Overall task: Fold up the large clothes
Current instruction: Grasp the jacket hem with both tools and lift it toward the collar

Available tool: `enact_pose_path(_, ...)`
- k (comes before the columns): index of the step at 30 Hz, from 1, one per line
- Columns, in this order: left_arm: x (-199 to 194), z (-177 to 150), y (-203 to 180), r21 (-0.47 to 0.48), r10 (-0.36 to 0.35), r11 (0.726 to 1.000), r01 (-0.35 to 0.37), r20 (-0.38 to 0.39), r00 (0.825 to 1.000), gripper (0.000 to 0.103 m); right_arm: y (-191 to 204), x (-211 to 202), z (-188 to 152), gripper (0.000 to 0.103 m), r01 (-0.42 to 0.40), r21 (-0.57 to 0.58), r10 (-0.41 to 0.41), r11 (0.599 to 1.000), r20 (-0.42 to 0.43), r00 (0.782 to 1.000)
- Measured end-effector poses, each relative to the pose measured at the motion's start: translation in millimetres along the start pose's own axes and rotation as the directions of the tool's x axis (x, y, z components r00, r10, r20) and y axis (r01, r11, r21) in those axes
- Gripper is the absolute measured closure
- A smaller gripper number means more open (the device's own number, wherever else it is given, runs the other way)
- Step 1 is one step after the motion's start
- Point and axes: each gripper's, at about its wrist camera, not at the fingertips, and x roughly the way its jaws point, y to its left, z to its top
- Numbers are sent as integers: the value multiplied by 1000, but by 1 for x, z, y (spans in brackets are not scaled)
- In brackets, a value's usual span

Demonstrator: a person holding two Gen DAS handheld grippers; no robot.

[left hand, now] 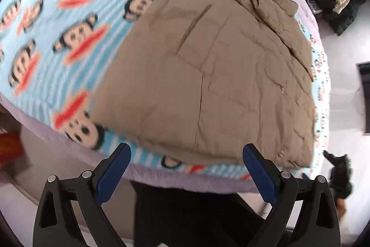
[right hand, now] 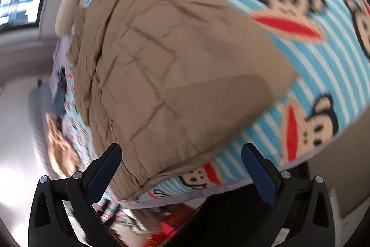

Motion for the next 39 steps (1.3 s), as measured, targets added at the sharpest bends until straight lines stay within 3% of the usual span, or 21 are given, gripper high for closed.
enact_pose_path(4, 24, -5, 13, -76, -131, 989, 125, -82, 988, 5, -20, 4, -3, 0, -65, 78, 66, 995, -7, 998)
enact_pose_path(14, 60, 13, -6, -107, -240, 967, 231, -82, 967, 6, -24, 34, 7, 1, -187, 141, 190, 972, -10, 982)
enact_pose_path(16, 63, 18, -7, -119, -247, 964, 237, -84, 965, 12, -30, 37, 10, 4, -197, 176, 200, 965, 0, 980)
enact_pose_path(18, 63, 23, -7, -117, -247, 965, 237, -81, 966, 46, -32, 41, 13, 24, -208, 209, 212, 956, 2, 977)
enact_pose_path(19, 62, 25, -7, -113, -245, 965, 235, -79, 966, 57, -33, 43, 14, 30, -204, 220, 210, 954, -4, 978)
enact_pose_path(20, 60, 26, -7, -108, -252, 964, 243, -74, 965, 77, -34, 42, 15, 47, -196, 224, 204, 955, -12, 979)
enact_pose_path(21, 59, 28, -7, -106, -253, 964, 245, -67, 965, 81, -34, 43, 14, 73, -178, 221, 188, 959, -22, 982)
enact_pose_path(22, 53, 30, -9, -89, -246, 966, 241, -48, 968, 83, -34, 44, 14, 85, -164, 216, 174, 962, -26, 984)
enact_pose_path(23, 47, 31, -11, -70, -239, 969, 237, -34, 970, 87, -32, 42, 13, 89, -167, 208, 175, 964, -19, 984)
enact_pose_path(27, 18, 38, -27, -1, -257, 966, 258, 21, 966, 87, -12, 29, 12, 94, -188, 127, 186, 974, 24, 982)
enact_pose_path(32, -29, 60, -55, 104, -297, 953, 286, 111, 948, 87, 28, 6, 20, 95, -197, -14, 198, 980, 66, 978)
enact_pose_path(39, -66, 109, -97, 180, -298, 948, 262, 213, 930, 87, 105, -19, 58, 95, -189, -196, 210, 962, 93, 973)
